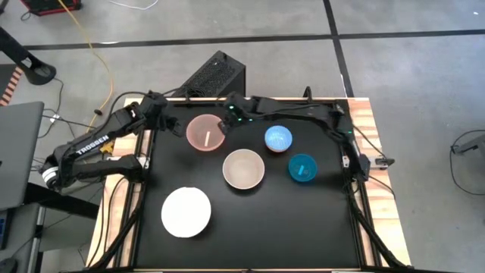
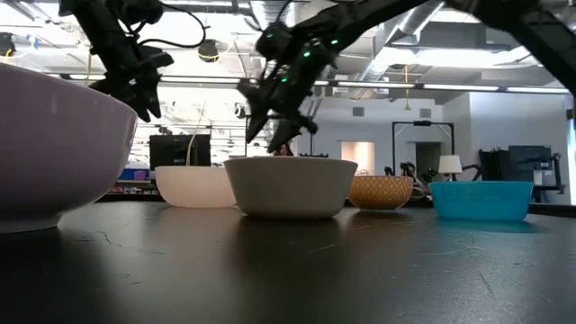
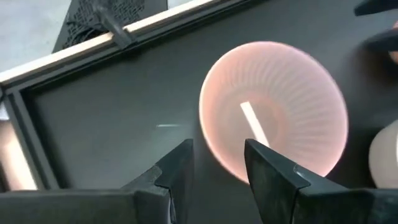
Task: Nest bowls inside each other
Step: Stack the light orange bowl on top of the left white bowl
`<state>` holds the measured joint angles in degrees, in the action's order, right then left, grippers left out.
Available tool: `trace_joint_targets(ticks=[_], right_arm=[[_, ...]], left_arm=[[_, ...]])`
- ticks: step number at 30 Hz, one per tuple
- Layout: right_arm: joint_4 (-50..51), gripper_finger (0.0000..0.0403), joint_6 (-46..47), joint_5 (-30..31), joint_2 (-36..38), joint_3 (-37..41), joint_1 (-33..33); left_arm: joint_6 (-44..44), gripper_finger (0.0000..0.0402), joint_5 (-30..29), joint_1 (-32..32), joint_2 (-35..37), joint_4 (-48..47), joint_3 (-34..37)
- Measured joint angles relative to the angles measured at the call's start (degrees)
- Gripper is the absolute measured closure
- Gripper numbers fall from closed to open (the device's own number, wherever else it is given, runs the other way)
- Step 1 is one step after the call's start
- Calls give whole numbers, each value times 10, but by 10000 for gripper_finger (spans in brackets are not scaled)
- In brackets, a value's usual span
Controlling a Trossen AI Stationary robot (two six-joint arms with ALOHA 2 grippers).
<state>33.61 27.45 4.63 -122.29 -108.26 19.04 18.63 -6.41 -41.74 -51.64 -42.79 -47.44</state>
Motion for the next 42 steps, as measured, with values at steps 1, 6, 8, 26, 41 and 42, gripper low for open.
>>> trace_joint_targets(ticks=[1,6,8,26,41,42], right_arm=[[13,138,1,-6,-18,-23,-1],[75,138,-4,-3,-86,-111,-6],[88,138,-7,-2,-102,-131,-7],[64,140,15,13,-122,-124,3],[69,361,42,-26,-149,-124,3],[64,380,41,-26,-149,-124,2]], left_arm=[[-3,271,-1,-3,0,-5,0],[-11,271,-2,-6,0,-38,0],[-10,271,-5,-6,0,-47,0],[56,271,-32,-6,45,-46,83],[125,271,36,-7,194,23,188],[125,271,36,-7,199,22,188]])
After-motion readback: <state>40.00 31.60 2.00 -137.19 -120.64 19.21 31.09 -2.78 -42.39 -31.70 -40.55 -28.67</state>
